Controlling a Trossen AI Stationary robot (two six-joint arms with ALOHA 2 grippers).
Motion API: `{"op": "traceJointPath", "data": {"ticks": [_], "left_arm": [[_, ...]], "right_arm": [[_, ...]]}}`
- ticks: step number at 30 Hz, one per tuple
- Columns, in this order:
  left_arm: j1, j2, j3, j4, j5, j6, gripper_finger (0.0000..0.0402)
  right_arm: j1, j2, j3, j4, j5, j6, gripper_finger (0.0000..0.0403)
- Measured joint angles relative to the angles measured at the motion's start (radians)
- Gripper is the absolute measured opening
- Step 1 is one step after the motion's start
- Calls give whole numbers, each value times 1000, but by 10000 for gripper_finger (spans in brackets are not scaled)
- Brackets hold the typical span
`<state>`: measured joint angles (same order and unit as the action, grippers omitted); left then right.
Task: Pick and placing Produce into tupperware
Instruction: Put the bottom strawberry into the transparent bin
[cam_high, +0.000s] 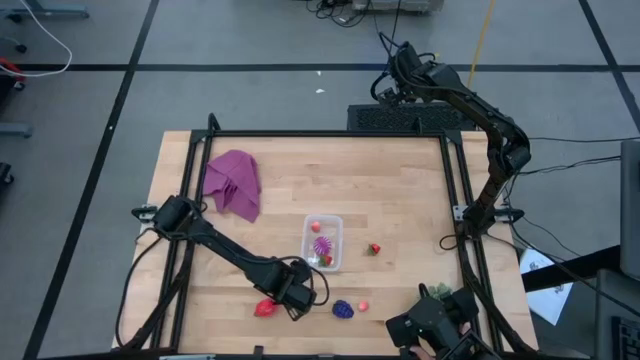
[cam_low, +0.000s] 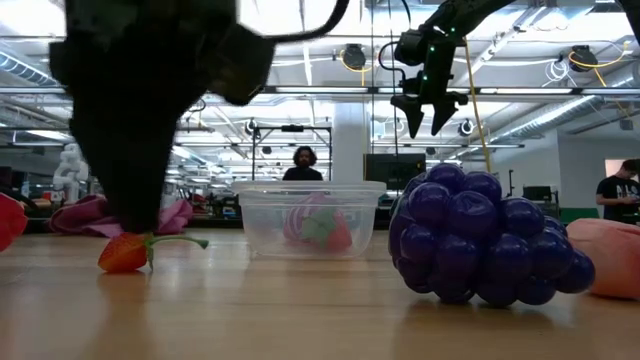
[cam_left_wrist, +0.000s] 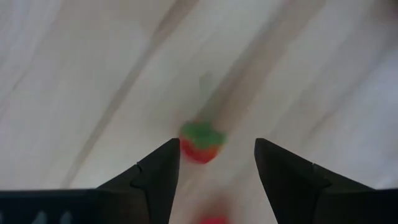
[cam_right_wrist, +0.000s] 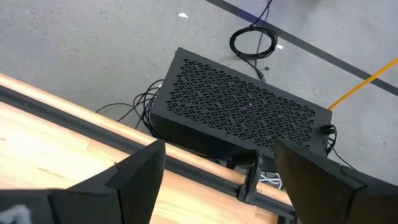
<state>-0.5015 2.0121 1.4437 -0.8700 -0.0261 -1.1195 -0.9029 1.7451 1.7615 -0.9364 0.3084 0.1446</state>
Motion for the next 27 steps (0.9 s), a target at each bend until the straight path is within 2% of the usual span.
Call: {"op": "traceJointPath", "data": {"ticks": [6, 27], "left_arm": [[1, 49, 0, -1, 36, 11, 214], [4, 50, 0, -3, 23, 11, 211]], "right_arm": [[4, 0, 0, 0, 0, 0, 293], [15, 0, 0, 2, 0, 0, 293]]}}
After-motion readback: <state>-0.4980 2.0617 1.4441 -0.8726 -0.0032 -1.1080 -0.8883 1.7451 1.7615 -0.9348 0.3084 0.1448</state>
